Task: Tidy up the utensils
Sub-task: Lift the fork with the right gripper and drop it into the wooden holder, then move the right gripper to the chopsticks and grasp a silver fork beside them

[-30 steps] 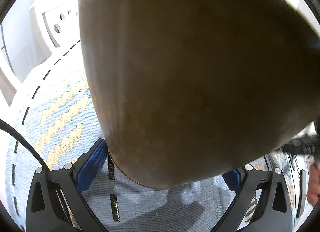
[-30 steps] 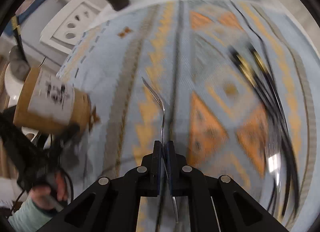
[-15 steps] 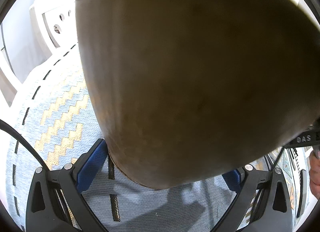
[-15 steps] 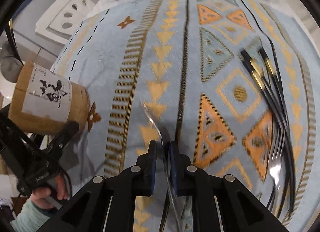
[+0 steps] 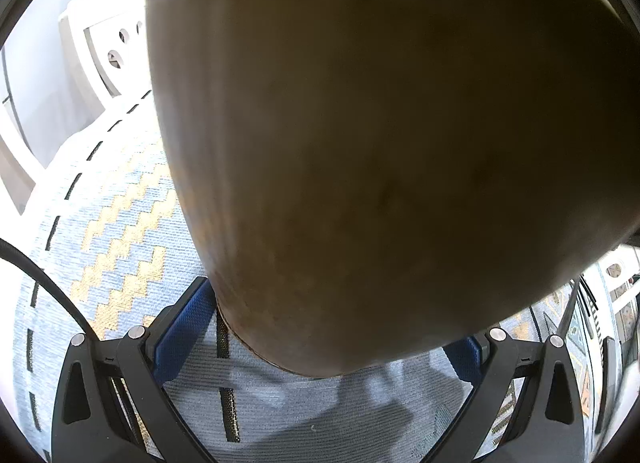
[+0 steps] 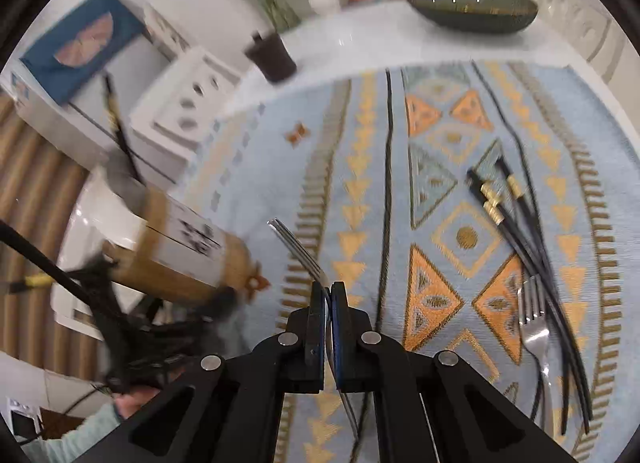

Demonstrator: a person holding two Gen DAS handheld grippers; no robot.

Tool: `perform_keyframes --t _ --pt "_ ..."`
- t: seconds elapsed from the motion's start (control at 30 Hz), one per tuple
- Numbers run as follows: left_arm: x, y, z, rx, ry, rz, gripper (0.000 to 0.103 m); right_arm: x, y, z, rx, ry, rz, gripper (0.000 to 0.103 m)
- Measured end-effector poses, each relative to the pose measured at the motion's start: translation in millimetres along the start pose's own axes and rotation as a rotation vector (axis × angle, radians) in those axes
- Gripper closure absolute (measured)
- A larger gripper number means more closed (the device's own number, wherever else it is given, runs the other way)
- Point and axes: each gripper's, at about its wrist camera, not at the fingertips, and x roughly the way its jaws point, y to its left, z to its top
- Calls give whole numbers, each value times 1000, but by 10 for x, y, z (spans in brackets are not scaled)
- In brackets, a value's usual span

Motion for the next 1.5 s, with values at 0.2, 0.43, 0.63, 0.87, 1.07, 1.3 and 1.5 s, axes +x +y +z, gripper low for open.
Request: perform_keyframes --t 0.2,0.43,0.63,0.87,1.07,1.3,1.5 --pt "14 -17 1 4 1 5 1 -541 310 171 -22 -168 76 100" --pt "21 -20 4 4 1 5 1 -1003 887 519 -116 -318 197 100" --pt "21 -13 -1 5 1 6 1 -1079 1256 669 -175 -363 278 100" --pt "37 -4 -5 8 2 8 1 -815 1400 750 -178 -352 306 100" --pt "43 -5 -5 8 2 8 1 -629 1453 771 -167 -320 320 100" --pt "12 14 -14 -10 -13 -7 1 -396 1494 717 -181 -262 318 98" --pt "-103 3 -77 -36 -63 18 1 -199 1515 696 -184 -120 300 91"
